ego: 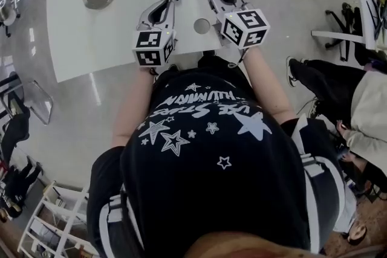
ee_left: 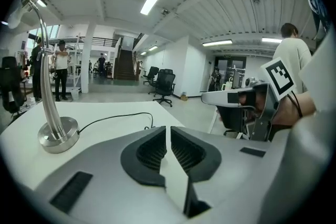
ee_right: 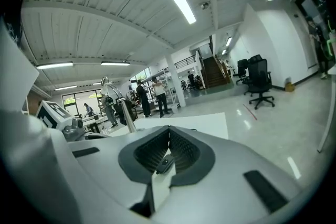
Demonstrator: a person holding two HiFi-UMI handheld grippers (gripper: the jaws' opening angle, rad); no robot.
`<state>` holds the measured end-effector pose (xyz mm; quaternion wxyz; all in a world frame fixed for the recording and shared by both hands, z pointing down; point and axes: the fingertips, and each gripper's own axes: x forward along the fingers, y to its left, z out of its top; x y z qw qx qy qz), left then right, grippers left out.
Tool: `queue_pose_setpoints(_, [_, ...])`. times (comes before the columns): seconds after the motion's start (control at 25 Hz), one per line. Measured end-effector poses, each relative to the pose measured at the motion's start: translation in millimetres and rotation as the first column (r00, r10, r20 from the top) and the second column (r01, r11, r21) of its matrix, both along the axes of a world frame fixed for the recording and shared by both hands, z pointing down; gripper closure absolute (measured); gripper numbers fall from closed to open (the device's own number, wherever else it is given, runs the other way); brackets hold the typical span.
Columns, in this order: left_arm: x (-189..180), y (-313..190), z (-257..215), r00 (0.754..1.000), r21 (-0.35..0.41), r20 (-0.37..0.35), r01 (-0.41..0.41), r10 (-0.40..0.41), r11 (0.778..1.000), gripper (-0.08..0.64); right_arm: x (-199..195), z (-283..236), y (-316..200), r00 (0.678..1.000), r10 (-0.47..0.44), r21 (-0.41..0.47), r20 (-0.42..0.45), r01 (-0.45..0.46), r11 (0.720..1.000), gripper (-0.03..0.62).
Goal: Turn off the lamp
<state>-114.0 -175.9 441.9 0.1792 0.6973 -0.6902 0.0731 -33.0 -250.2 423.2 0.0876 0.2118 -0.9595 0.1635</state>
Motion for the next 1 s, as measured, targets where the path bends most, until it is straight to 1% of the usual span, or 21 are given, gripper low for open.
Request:
queue_pose_setpoints(0.16, [-0.7, -17.1, 15.3, 0.999, -0.041, 0.014, 0.035, -0.035, 0.999, 0.546, -5.2, 9.2, -15.8, 1.000, -0.027, -0.015, -0.005, 0.027, 1.000, 0.586])
queue_pose_setpoints(0.32, [3.6, -25.6, 29.0, 0.998, -0.083, 0.028, 0.061, -0.059, 0.995, 0.541, -10.0, 15.8, -21.1, 0.997, -0.070, -0.023, -0.013, 0.070, 0.997, 0.586])
queue_pose_setpoints(0.36, [4.9, -28.0, 32.3, 0.998, -0.094, 0.029, 0.065, -0.062, 0.993, 0.517, -10.7, 17.2, -22.2, 0.997, -0.081, -0.025, -0.015, 0.080, 0.996, 0.586])
queue_pose_setpoints(0.48, [8.1, -35.6, 44.2, 0.997, -0.134, 0.033, 0.078, -0.074, 0.988, 0.484, -11.5, 22.1, -27.7, 0.994, -0.105, -0.036, -0.021, 0.104, 0.994, 0.586])
queue_pose_setpoints(0.68, [6.4, -47.1, 64.8, 0.991, -0.184, 0.072, 0.121, -0.109, 0.975, 0.405, -14.2, 31.3, -38.2, 0.990, -0.140, -0.053, -0.030, 0.139, 0.989, 0.586])
queue_pose_setpoints(0.76, [8.1, -49.7, 71.6, 0.989, -0.193, 0.082, 0.139, -0.125, 0.971, 0.393, -13.9, 34.8, -38.9, 0.986, -0.162, -0.057, -0.034, 0.160, 0.986, 0.586])
queue_pose_setpoints(1.0, [6.3, -55.6, 93.0, 0.978, -0.232, 0.124, 0.192, -0.167, 0.954, 0.390, -15.3, 47.7, -43.4, 0.975, -0.218, -0.080, -0.048, 0.214, 0.974, 0.586])
